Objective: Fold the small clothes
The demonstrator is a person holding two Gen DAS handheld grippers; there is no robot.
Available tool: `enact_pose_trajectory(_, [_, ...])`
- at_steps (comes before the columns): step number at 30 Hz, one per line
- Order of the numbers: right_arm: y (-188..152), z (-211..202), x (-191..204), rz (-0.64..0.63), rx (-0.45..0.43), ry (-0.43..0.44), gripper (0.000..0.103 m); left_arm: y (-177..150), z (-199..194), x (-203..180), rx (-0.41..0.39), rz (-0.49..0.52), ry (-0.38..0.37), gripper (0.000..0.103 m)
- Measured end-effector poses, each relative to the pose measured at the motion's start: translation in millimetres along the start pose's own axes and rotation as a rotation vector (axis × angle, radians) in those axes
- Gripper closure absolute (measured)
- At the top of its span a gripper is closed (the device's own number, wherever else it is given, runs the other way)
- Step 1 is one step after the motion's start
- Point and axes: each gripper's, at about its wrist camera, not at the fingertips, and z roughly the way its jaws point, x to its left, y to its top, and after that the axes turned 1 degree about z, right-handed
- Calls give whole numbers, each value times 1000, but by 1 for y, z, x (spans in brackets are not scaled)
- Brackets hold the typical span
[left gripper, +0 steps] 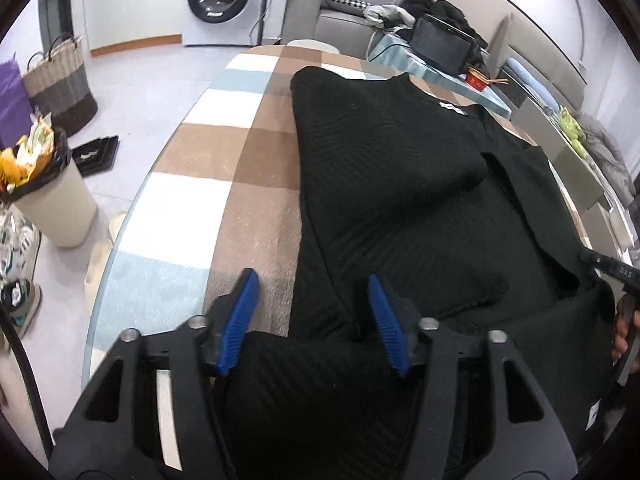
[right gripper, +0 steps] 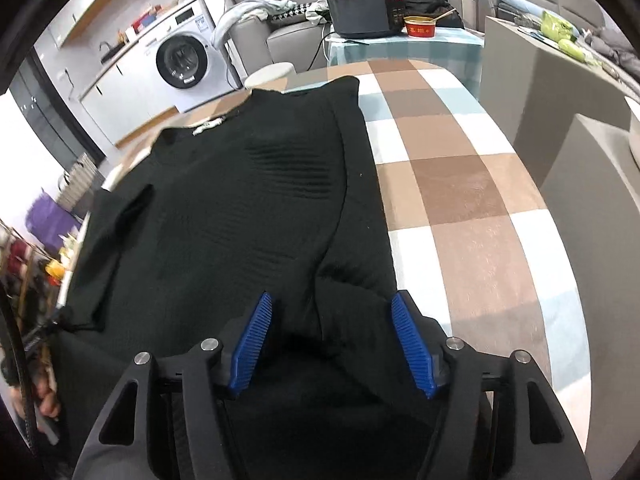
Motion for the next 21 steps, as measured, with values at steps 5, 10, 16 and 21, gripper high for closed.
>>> enact_pose_trajectory(5, [-3,1,0,-70,-7,-37,88,4,5,-8,-1,35,-31,89])
enact_pose_trajectory(10, [3,-6,-27,75,-68,-29,93,13,9,-2,-3,-14,-59,95])
enact_pose_trajectory(16, [9,-5,-45,176,-54,-4,84,22,17,-2,6,-45,-46,94])
enact_pose_trajectory(21, [-8,-30,-51,153,-42,22,51,6,-6,5,-20,-51,-21,75])
